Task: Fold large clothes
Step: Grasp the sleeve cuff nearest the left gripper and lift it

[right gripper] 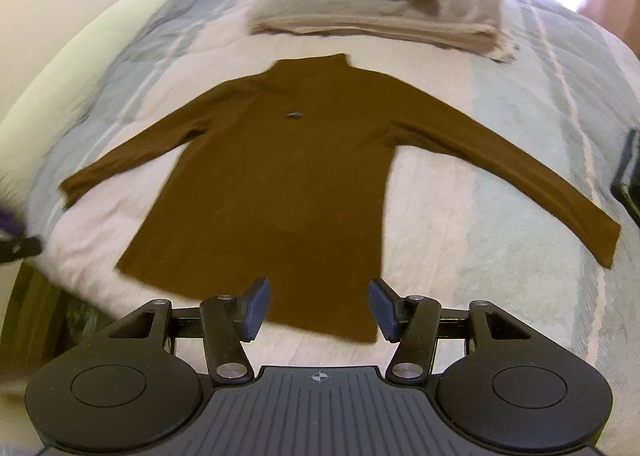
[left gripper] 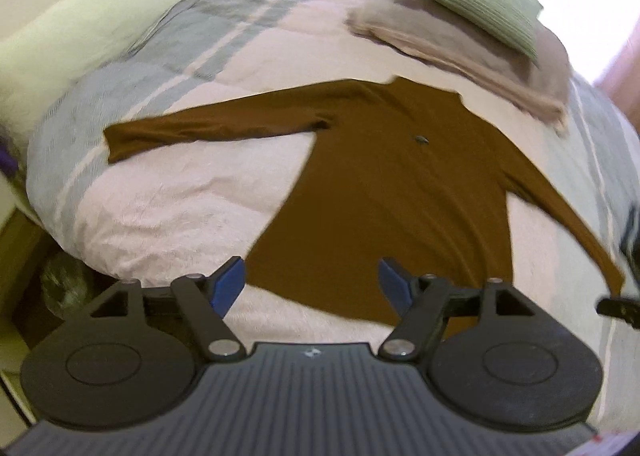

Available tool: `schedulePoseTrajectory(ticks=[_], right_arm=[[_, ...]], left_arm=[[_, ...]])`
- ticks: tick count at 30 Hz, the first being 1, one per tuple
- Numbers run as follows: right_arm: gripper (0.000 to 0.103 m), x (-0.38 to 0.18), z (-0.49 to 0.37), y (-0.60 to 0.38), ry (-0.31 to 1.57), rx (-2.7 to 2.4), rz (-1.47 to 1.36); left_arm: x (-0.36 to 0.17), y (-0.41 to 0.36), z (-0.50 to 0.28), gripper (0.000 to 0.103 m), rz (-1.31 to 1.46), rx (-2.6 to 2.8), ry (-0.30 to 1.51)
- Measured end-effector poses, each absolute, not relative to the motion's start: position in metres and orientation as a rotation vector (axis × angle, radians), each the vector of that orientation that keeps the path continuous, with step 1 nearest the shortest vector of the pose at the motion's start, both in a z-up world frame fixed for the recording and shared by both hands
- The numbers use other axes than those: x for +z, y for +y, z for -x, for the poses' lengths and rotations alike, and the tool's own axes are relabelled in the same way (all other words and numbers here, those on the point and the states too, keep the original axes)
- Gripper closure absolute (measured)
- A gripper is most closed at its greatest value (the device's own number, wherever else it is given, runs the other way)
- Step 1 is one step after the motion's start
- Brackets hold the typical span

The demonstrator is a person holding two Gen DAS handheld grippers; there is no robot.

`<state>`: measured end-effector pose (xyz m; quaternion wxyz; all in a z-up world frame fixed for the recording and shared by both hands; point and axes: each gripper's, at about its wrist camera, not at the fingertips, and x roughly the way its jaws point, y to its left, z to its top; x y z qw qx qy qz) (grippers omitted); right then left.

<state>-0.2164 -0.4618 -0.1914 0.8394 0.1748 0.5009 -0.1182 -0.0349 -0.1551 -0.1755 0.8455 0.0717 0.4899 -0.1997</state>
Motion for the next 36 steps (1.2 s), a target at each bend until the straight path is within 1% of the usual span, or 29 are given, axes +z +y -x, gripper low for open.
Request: schedulePoseTrajectory(ticks=[6,8,10,13,16,20,23,28,29,30,31,33,36], right_arm=[[0.051,-0.231,0.177,-0.505,1.040,-0.430,-0.551],[0.051,-0.245,0.162,-0.516,1.058,-0.500,-0.607],[0.051,-0.256,0.145,-0.523,1.066,-0.544,-0.641],[0.051,-0.273,0.114,-0.527,1.092,-0.606,-0.627],[0.051,-0.290,0.087,-0.529,1.089,-0.653,-0.618],[0.051,-0.310,0.059,-0.533,1.102,-0.706,-0.597],[0.051,-0.327,0.043,-0.528,1.143,-0.718,-0.541],[0.051,-0.348,0.022,-0.522,1.196,-0.684,-0.452],[0.051,-0.352,0.018,-0.521,1.208,-0.675,-0.441],[0.051,-0.356,0.015,-0.520,1.215,-0.666,-0.433],[0.051,-0.359,0.012,-0.520,1.220,-0.658,-0.427],[0.051,-0.363,0.007,-0.520,1.225,-0.642,-0.422],[0.051,-0.366,0.005,-0.523,1.225,-0.624,-0.422]], left_arm=[[-0.238,-0.115,-0.062,0.044,0.026,-0.319,1.054],[-0.265,-0.106,-0.101,0.052,0.093,-0.287,1.075],[-0.291,-0.097,-0.139,0.052,0.143,-0.257,1.095],[-0.331,-0.074,-0.198,0.058,0.251,-0.189,1.115],[-0.363,-0.048,-0.244,0.059,0.324,-0.109,1.131],[-0.389,-0.008,-0.288,0.059,0.415,0.000,1.111],[-0.401,0.026,-0.309,0.059,0.549,0.083,1.081],[-0.431,0.055,-0.324,0.061,0.702,0.167,1.061],[-0.435,0.058,-0.326,0.065,0.724,0.173,1.046],[-0.436,0.060,-0.327,0.074,0.732,0.180,1.032],[-0.435,0.062,-0.329,0.103,0.721,0.194,1.015],[-0.428,0.067,-0.324,0.103,0.717,0.180,0.971],[-0.409,0.076,-0.314,0.102,0.636,0.158,0.903]])
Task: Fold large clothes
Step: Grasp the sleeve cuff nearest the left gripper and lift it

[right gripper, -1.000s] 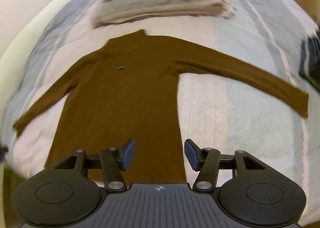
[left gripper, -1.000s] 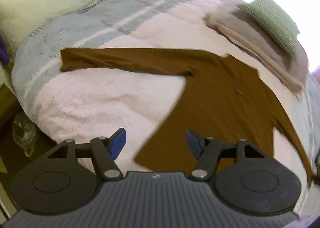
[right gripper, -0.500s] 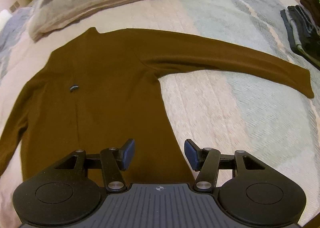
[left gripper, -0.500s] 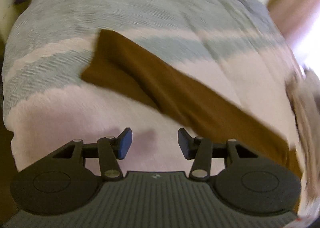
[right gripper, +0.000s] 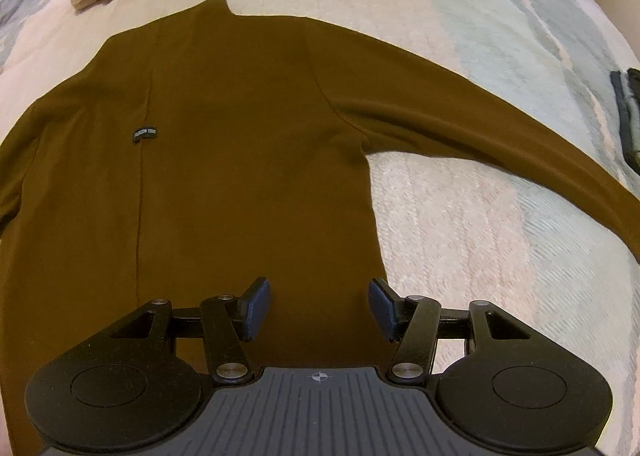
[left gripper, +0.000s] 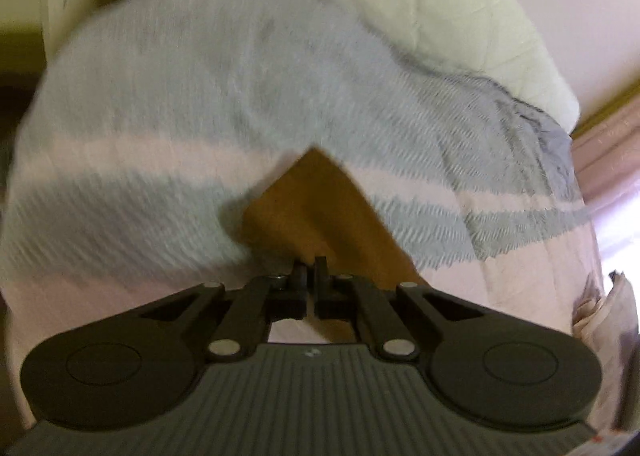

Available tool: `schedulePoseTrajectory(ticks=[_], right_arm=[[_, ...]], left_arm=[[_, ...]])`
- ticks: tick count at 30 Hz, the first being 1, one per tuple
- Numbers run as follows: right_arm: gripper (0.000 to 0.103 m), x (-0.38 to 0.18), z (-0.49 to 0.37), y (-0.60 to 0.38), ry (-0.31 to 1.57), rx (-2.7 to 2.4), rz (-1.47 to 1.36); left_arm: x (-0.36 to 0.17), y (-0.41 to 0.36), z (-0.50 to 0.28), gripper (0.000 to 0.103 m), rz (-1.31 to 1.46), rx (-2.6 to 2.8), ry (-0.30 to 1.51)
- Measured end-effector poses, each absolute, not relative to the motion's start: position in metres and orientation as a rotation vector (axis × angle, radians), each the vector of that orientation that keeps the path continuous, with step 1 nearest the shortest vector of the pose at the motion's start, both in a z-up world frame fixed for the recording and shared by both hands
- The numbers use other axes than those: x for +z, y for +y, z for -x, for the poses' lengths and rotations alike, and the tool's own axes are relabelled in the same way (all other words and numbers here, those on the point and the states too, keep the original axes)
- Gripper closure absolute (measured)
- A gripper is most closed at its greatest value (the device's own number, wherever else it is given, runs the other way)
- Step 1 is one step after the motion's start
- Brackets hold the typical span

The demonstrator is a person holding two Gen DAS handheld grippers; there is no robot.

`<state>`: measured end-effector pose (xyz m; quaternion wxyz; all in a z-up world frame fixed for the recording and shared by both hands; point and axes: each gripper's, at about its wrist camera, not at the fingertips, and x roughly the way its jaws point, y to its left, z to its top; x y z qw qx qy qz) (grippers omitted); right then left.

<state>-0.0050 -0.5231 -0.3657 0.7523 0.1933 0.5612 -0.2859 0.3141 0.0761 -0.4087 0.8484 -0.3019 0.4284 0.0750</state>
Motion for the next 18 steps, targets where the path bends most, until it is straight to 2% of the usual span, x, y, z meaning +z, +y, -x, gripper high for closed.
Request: schedulePoseTrajectory(ticks=[3,4,5,7,9,10,14,18], right_arm=[[0.051,-0.371,0.005,-0.526,1.229,-0.616,-0.429],[0.051,-0.374,0.005,-0.528,1.234,-0.616,-0.432],[0.051,-0.376,0.006,-0.530,1.238,-0.617,-0.436],[0.051,-0.377,0.010,-0.534,1.233,-0.611,-0.446],[0.051,-0.374,0.016,-0.538,1.221,-0.600,-0.443],[0.051,-0.373,0.020,-0.541,1.218,-0.601,-0.435],[0.051,-0.370,0.044,-0.563,1.201,-0.652,-0.434],[0.051,-0.365,0.075,-0.594,1.159,-0.712,-0.491]], left_arm=[[-0.410,0.064,-0.314,0.100,0.557,0.128,0.952],[-0.417,0.059,-0.318,0.089,0.552,0.110,0.987],[-0.424,0.055,-0.320,0.072,0.556,0.102,1.011],[-0.430,0.055,-0.320,0.067,0.600,0.114,0.982],[-0.431,0.055,-0.319,0.077,0.645,0.160,0.947],[-0.428,0.052,-0.318,0.103,0.633,0.184,0.931],[-0.388,0.012,-0.317,0.103,0.404,0.156,0.851],[-0.316,-0.086,-0.300,0.103,0.126,-0.055,0.686]])
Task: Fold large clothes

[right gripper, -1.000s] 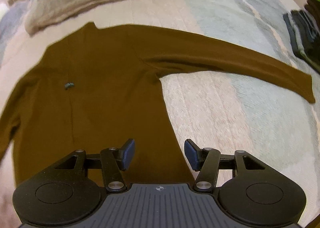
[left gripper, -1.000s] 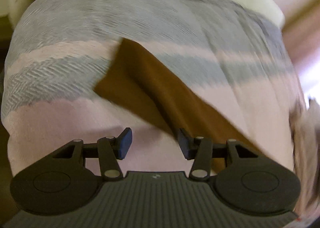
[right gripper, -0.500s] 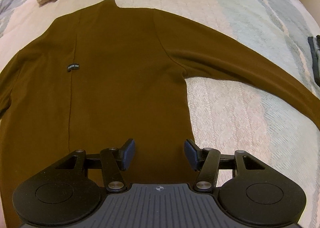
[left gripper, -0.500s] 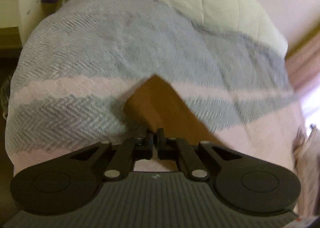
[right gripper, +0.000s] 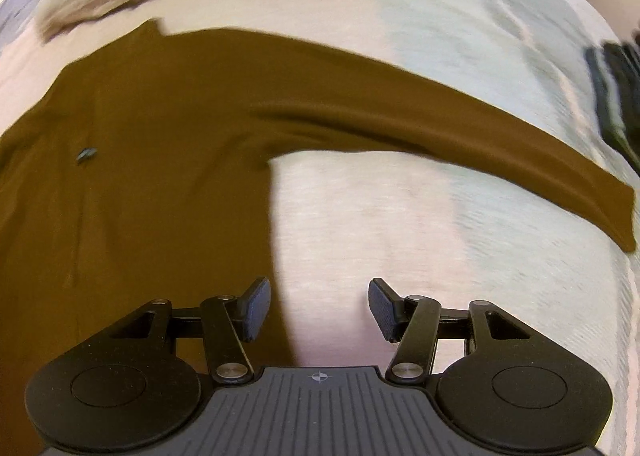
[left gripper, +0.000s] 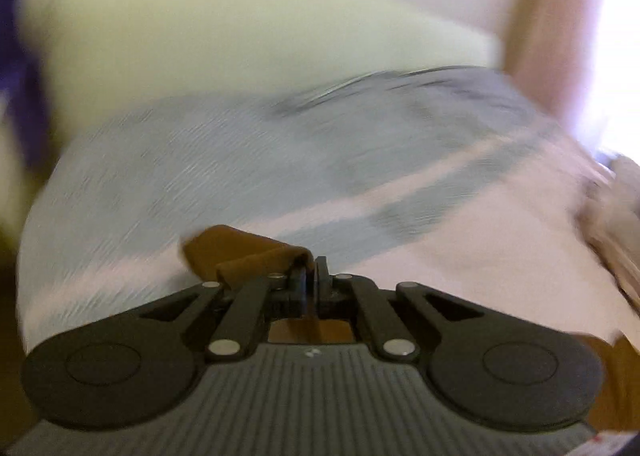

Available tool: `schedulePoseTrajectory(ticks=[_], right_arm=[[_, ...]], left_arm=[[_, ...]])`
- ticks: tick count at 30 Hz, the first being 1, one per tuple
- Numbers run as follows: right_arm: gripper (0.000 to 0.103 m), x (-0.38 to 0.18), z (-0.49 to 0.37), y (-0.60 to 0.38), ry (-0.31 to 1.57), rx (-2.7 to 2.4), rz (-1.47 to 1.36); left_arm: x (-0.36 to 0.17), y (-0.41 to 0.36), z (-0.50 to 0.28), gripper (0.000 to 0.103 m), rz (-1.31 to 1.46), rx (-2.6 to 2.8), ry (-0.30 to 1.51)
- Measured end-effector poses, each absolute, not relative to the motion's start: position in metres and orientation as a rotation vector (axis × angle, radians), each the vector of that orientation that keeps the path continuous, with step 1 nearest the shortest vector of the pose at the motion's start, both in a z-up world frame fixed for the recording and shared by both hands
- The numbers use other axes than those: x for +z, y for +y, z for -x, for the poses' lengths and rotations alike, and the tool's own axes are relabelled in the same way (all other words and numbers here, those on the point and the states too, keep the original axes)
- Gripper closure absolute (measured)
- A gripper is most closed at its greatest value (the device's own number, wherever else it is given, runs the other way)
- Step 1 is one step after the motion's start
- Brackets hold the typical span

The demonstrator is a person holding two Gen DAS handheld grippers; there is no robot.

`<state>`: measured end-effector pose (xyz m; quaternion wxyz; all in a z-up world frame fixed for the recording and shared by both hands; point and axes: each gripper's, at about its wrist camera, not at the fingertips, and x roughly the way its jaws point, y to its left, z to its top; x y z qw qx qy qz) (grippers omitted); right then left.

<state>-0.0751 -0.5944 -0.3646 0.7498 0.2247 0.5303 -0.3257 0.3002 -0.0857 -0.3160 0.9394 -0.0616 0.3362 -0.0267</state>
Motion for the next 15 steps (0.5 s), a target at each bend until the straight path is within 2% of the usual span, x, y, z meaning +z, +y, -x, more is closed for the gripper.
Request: schedulePoseTrajectory(ticks=[4,8,11,15], right_arm=[[0.051,-0.355,0.104,-0.624,1.108,-0.754,-0.510],[0.051,-0.344,0.134,-0.651,1.059,-0.804,-0.514],[0.051,-0.338,0.154,-0.667,1.016,-0.843,-0.551],[0.051,-0.341,0.171,-0.684,0.988,-0.868,-0.598]], left_arm=[[-0.259,-0.208,-0.268,0.103,0.038,-0.360,0.546],[-0.232,-0.331,-0.206,0.102,0.030,-0.717,0.473],[-0.237,-0.415,-0.144,0.102,-0.015,-0.977,0.442],[-0.294,-0.500,-0.083,0.085,-0.163,-1.242,0.571]])
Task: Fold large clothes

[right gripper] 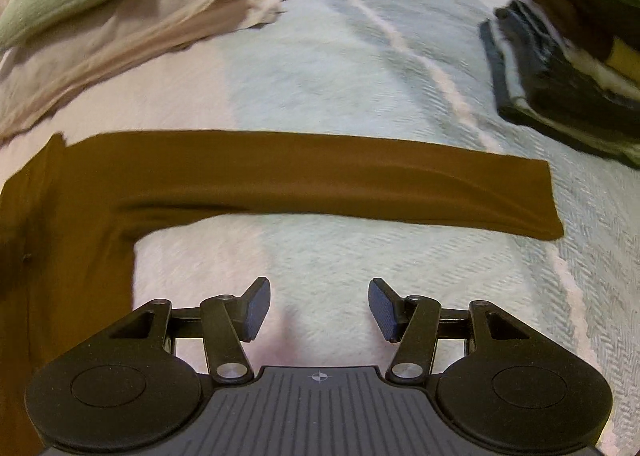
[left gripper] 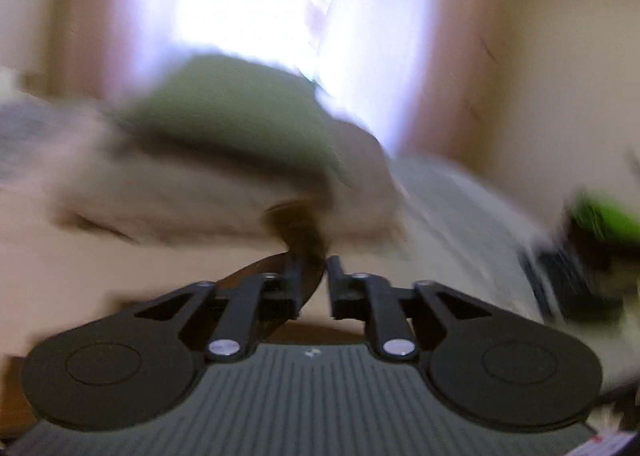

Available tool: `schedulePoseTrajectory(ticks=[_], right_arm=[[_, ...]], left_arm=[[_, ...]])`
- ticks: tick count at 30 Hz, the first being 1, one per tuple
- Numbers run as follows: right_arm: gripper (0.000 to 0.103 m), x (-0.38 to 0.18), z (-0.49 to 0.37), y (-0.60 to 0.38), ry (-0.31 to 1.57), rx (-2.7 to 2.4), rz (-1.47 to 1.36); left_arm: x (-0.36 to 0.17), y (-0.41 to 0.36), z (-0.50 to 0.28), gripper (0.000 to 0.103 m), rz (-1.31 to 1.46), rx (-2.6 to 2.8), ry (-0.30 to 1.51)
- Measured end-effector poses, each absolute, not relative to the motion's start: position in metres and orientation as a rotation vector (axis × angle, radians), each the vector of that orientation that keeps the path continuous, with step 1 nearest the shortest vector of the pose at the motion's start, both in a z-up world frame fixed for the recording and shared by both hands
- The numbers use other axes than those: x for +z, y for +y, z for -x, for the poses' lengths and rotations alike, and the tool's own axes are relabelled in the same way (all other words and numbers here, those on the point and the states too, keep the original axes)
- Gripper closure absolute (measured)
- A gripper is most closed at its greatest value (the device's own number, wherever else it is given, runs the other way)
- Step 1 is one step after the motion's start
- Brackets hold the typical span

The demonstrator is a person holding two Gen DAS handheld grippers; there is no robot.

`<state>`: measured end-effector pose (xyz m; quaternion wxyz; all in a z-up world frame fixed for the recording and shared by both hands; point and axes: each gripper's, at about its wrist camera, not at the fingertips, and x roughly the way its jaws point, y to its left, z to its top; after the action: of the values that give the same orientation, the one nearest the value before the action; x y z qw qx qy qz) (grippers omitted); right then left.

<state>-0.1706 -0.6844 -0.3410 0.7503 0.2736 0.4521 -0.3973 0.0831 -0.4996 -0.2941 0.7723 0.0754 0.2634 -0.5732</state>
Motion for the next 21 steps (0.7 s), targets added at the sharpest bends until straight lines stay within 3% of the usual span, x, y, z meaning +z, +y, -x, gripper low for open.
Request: schedulePoseTrajectory(ticks=[5,14,21], right_arm=[[0.051,-0.347,0.162,-0.685,0.932,-0.803,-0.648],[0.052,-0.376,0.061,-0.687,0.702,-0.458,-0.824],[0.061,-0.412,-0.009,-0.698,0.695,-0.455,-0.934]], left_arm=[[-0.391,-0.509,-0.064,0.084,-0.436,-1.203,0.838],[-0.395,-0.395,-0.172,0.083,-0.334,-0.816,0.912],[-0.406,-0.365,-0.228,0.083,-0.296,-0.685,0.897]])
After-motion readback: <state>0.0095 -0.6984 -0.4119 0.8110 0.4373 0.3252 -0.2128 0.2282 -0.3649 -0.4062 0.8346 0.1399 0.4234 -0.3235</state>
